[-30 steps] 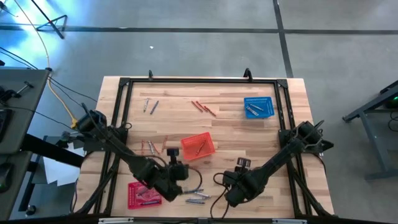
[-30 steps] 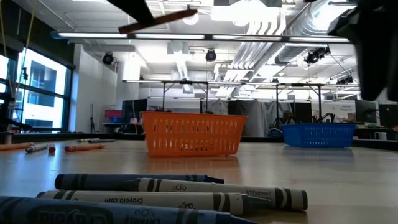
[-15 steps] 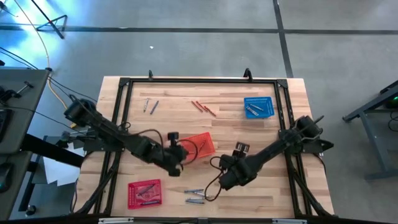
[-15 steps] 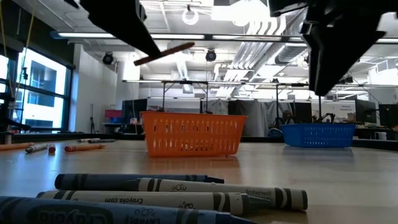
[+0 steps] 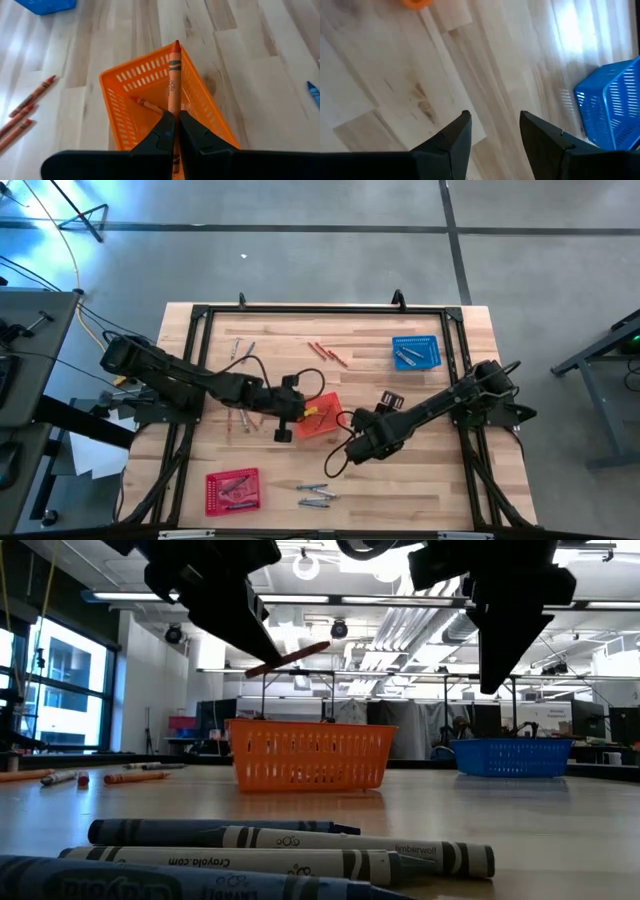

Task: Sort crayons
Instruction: Put the orange crayon into the orange bin

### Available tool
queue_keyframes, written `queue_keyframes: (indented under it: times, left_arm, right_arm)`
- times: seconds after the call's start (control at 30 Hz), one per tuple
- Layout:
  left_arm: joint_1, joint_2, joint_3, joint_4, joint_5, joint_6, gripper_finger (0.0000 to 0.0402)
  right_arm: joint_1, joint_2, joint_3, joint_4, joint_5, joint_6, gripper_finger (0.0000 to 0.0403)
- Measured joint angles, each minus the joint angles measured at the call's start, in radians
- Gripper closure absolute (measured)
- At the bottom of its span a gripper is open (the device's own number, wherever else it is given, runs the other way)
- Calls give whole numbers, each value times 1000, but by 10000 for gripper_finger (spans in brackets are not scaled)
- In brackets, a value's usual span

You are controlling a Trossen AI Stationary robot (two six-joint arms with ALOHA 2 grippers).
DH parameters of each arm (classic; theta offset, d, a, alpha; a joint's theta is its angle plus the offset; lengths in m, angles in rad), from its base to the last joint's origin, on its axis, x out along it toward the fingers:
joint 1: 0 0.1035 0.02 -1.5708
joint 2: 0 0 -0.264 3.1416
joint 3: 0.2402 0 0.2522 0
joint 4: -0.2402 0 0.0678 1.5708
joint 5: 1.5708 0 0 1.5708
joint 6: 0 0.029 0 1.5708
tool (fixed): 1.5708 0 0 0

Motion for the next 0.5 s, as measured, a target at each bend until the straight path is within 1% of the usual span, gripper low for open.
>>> queue_keyframes:
  times: [0.17, 0.5]
  left_arm:
    - [22, 0, 0, 6, 59, 11, 402]
    - [33, 0, 0, 22, 64, -19, 402]
  right_arm:
    - [-5, -2, 0, -8, 21, -2, 242]
    - [-4, -2, 0, -7, 37, -49, 242]
